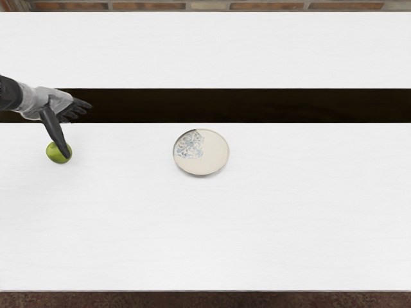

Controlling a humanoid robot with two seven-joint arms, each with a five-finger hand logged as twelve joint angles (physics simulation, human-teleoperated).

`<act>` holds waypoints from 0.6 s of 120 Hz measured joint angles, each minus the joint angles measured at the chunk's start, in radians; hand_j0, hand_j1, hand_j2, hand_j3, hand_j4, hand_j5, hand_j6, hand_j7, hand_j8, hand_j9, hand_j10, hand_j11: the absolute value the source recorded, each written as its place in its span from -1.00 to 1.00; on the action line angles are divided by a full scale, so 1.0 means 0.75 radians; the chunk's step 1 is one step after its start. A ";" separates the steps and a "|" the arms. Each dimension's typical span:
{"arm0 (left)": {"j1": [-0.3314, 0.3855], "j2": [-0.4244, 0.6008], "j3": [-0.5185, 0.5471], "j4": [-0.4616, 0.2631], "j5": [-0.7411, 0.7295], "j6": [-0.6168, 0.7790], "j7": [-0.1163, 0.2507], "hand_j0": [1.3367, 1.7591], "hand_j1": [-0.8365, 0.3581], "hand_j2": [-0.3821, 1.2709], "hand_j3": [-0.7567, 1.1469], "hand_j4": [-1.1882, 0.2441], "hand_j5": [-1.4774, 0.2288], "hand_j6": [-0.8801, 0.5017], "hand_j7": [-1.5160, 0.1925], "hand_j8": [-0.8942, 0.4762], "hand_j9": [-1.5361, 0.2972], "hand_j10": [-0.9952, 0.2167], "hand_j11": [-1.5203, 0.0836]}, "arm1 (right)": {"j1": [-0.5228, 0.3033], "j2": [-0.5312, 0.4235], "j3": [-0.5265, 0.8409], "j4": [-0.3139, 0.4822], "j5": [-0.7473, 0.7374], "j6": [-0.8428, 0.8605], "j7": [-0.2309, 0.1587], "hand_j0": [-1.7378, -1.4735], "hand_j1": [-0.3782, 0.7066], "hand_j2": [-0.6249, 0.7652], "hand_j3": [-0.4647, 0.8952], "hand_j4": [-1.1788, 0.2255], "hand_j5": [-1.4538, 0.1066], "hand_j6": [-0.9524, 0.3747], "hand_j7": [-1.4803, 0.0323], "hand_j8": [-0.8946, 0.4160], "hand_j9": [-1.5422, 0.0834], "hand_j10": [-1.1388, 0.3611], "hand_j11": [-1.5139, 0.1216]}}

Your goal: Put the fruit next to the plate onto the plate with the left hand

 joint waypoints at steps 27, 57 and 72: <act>0.000 0.004 0.044 -0.095 0.017 0.270 -0.005 0.52 0.97 -0.54 -0.20 0.65 0.72 0.26 0.77 0.29 0.67 0.63 0.89 | 0.000 0.000 0.000 0.000 0.000 0.000 0.000 -0.40 -0.95 -0.10 -0.32 0.68 0.86 0.43 0.96 0.36 0.90 0.52 0.85; 0.036 -0.026 0.110 -0.343 0.025 0.614 -0.018 0.52 0.97 -0.54 -0.20 0.65 0.72 0.26 0.76 0.29 0.67 0.63 0.89 | 0.000 0.000 0.000 0.000 0.000 0.000 0.000 -0.40 -0.95 -0.10 -0.32 0.68 0.86 0.43 0.96 0.36 0.90 0.52 0.85; 0.055 -0.027 0.124 -0.385 0.026 0.716 -0.053 0.52 0.96 -0.53 -0.20 0.64 0.71 0.25 0.76 0.29 0.66 0.62 0.88 | 0.000 0.000 0.000 0.000 0.000 0.000 0.000 -0.40 -0.95 -0.10 -0.32 0.68 0.86 0.43 0.96 0.36 0.90 0.52 0.85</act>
